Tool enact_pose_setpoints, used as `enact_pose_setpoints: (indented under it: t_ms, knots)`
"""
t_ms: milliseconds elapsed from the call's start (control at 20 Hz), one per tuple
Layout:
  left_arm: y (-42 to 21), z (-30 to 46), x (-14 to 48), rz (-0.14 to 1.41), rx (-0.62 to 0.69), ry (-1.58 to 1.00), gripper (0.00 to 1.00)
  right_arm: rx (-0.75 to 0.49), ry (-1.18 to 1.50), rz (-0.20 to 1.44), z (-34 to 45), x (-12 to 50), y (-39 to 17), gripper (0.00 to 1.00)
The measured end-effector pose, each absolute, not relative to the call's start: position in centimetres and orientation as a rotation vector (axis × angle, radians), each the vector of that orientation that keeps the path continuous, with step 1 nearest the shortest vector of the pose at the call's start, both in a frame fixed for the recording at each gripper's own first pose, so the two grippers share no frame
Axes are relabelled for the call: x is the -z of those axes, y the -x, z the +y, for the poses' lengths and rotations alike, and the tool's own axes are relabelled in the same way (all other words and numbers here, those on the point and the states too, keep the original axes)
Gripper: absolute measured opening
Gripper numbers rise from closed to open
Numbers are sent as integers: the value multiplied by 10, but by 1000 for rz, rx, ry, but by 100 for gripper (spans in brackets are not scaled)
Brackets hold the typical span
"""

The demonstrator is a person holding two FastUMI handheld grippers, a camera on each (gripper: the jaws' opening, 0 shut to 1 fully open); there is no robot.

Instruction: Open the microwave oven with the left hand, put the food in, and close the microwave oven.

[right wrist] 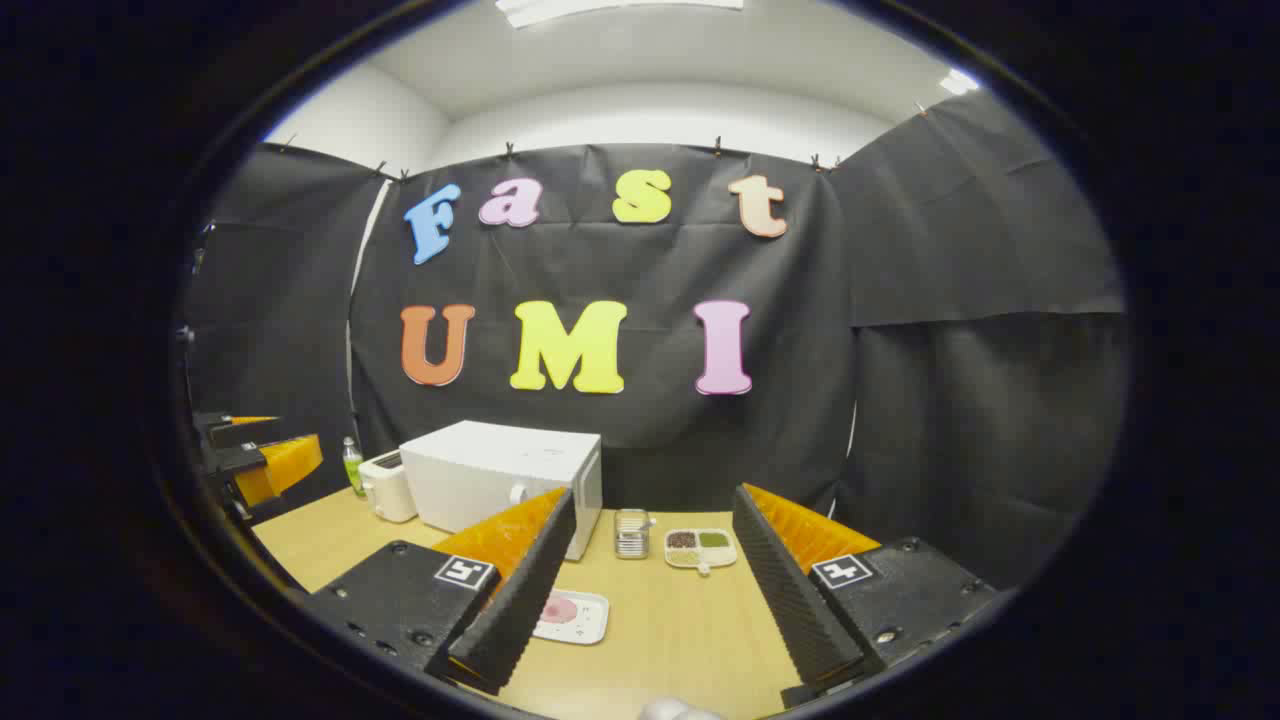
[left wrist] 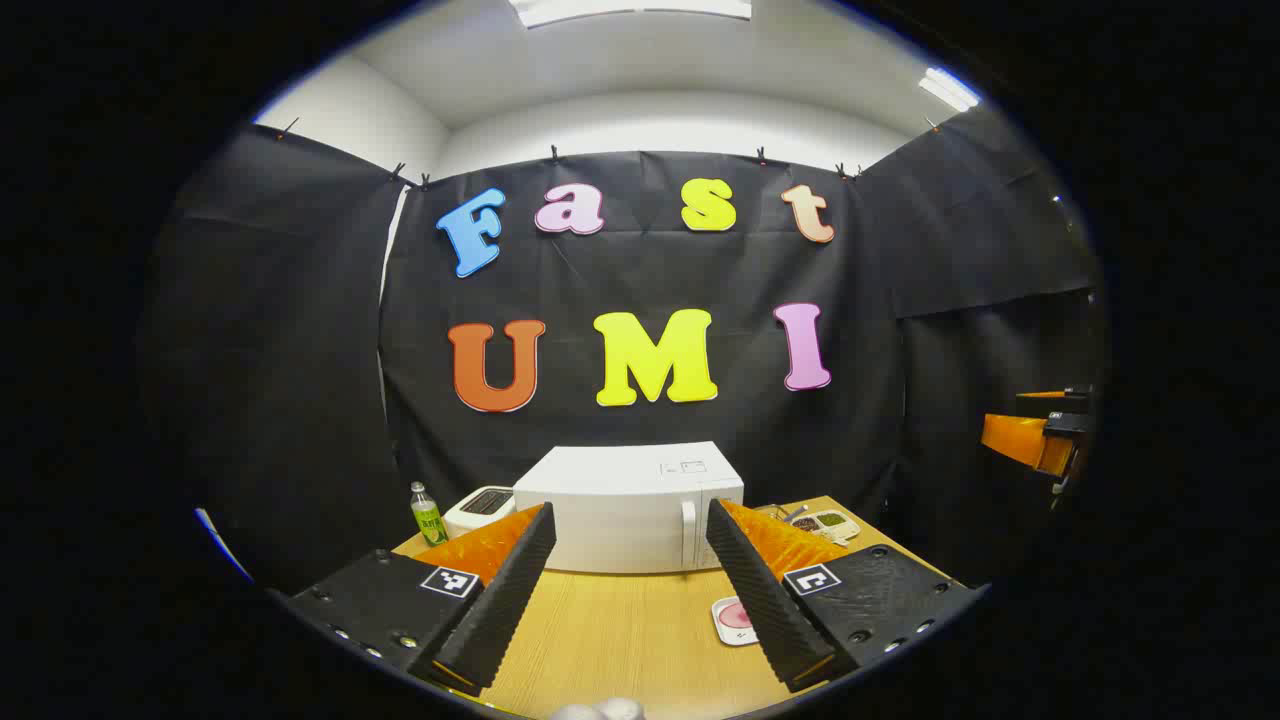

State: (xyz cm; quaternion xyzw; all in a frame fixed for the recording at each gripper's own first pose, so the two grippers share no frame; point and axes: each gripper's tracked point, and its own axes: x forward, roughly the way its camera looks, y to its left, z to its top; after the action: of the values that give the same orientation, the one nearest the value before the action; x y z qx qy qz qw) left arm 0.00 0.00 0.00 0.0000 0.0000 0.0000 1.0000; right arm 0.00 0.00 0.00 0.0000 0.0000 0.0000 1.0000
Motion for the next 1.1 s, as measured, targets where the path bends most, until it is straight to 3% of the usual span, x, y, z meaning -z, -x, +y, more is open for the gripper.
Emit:
enact_pose_setpoints:
  t_ms: [150,200,450,500,600,650,700,1000,1050,1100]
  knots:
    - [-3,1,5,4,4,3,95,-2,-7,8,3,2,-2,92]
    - [-5,2,7,7,3,3,95,-4,-6,12,4,3,-2,100]
    - [-18,-2,15,14,9,0,95,12,5,11,-3,1,-6,100]
    - [-21,-2,16,13,11,-5,95,15,-1,14,-4,1,-8,92]
    - [-28,-7,16,11,20,-19,95,20,-10,22,-8,3,-11,92]
    - [-33,-8,19,8,21,-29,95,21,-15,25,-9,4,-12,100]
    - [-39,-10,22,4,24,-37,95,22,-20,27,-10,4,-14,100]
    - [-111,-53,65,9,96,-19,95,59,-12,43,-25,-2,-12,100]
    - [-127,-60,77,22,105,-11,95,75,-1,44,-31,-4,-10,92]
    - [-143,-68,88,29,113,-4,95,95,9,46,-38,-6,-8,100]
